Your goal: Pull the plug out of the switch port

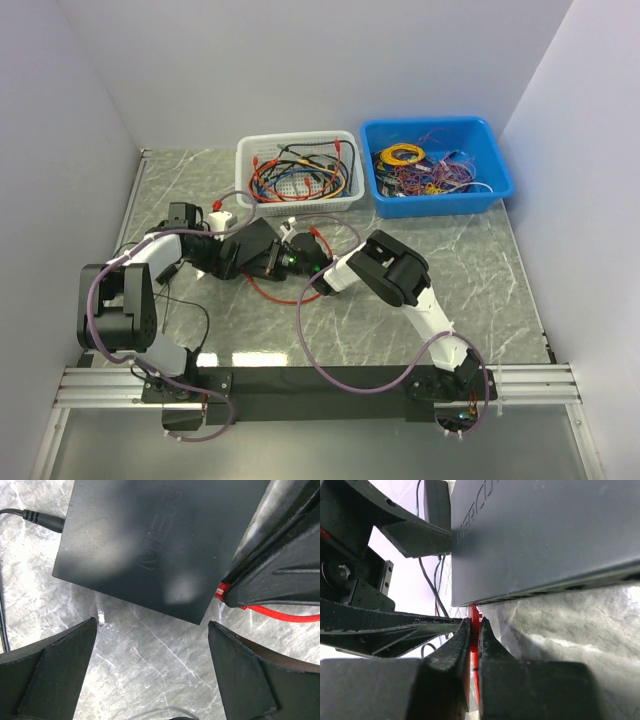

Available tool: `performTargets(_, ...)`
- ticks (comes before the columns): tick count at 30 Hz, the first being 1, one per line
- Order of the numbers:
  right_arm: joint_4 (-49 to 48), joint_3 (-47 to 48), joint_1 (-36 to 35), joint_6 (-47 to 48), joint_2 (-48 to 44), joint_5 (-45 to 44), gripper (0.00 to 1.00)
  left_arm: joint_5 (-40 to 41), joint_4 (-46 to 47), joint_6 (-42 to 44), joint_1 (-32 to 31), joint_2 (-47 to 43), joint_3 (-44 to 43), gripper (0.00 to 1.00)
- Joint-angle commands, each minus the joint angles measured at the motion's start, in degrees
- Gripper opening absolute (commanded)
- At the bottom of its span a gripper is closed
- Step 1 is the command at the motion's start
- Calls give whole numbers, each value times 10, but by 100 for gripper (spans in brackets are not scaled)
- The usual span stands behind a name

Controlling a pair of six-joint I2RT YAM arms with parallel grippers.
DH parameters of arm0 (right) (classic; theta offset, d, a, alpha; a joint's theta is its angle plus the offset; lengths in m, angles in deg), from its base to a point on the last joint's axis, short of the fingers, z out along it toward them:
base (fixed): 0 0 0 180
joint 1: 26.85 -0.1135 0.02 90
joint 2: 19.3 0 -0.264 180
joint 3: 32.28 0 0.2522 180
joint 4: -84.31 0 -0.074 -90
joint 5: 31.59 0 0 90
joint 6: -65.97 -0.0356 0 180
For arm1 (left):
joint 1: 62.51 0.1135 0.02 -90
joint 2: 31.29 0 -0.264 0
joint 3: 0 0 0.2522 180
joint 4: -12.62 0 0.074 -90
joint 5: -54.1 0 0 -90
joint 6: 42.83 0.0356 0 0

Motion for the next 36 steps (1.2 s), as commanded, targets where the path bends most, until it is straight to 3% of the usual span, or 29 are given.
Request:
performTargets(1, 42, -9, 9, 20, 33, -39, 0, -23, 1, 6, -3, 0, 0, 99)
performTargets(11, 44, -68, 19, 74, -18, -8, 0, -9, 12, 10, -7, -41, -8, 99)
performTargets(16, 53, -69, 20, 91, -43, 8, 0, -4, 13, 20, -72, -20, -1, 99)
performTargets(19, 54, -67, 23, 93, -47, 10, 0, -15, 3, 29, -73, -19, -5, 99)
performTargets(29, 32, -84, 27, 90, -51, 43, 0, 128, 79, 2, -78, 49, -4, 97)
performTargets(36, 48, -144, 25, 118, -92, 62, 0, 137, 82, -8, -78, 69, -9, 96)
